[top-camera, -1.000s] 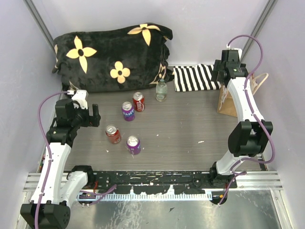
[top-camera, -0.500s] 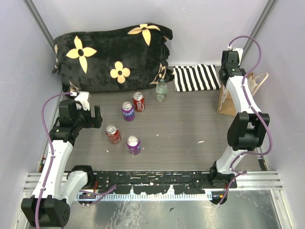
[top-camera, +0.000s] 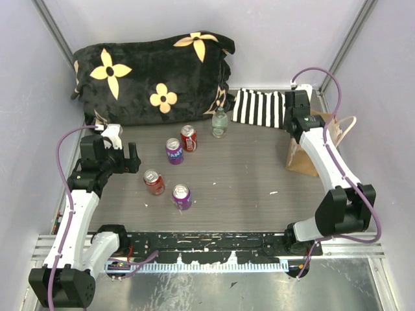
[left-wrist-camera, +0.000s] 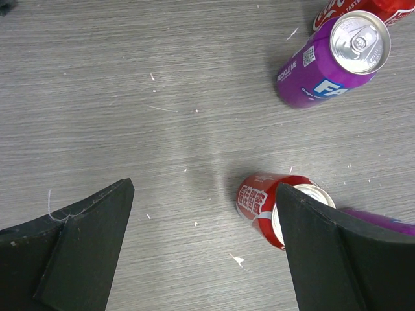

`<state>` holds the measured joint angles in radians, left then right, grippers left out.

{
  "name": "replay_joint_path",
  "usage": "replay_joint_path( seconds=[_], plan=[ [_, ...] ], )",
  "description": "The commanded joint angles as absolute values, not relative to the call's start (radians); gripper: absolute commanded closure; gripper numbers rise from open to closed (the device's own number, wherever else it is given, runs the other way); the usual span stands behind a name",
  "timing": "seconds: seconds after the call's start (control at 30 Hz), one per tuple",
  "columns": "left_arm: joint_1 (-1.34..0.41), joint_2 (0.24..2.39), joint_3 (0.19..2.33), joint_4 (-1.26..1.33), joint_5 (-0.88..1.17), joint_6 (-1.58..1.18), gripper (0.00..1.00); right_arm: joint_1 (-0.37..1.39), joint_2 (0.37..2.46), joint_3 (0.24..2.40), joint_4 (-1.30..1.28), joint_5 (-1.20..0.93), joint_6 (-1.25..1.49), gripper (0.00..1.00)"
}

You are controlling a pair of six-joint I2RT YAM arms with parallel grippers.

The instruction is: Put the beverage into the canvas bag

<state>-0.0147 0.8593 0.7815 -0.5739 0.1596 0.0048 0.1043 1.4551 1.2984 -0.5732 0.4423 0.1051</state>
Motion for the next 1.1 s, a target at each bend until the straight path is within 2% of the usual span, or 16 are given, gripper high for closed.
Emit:
replay_joint_path(
  seconds=[0.0,0.17,0.43,0.73,1.07],
  plan=[
    [-0.011,0.835,0.773,-0.555,0.182,-0.007,0.02,0.192,1.344,1.277,-0.627,0.489,0.189,0.99],
    [-0.011,0.819,0.773,-0.562,0.182,-0.002,0.02,0.336,1.301,1.309,-0.741,0.562,0.264,0.99],
    [-0.011,0.803,0.760,-0.564,0.189,-0.006,0.02,0.516,1.266,1.313,-0.831,0.566,0.387,0.99],
    [-0.011,0.797,0.773,-0.581,0.187,0.006,0.02,0.774,1.364,1.336,-0.850,0.647,0.545,0.99],
    [-0.011,0.794,0.775,-0.586,0.182,0.015,0.02,0.939,1.501,1.473,-0.916,0.702,0.662,0.99]
  ],
)
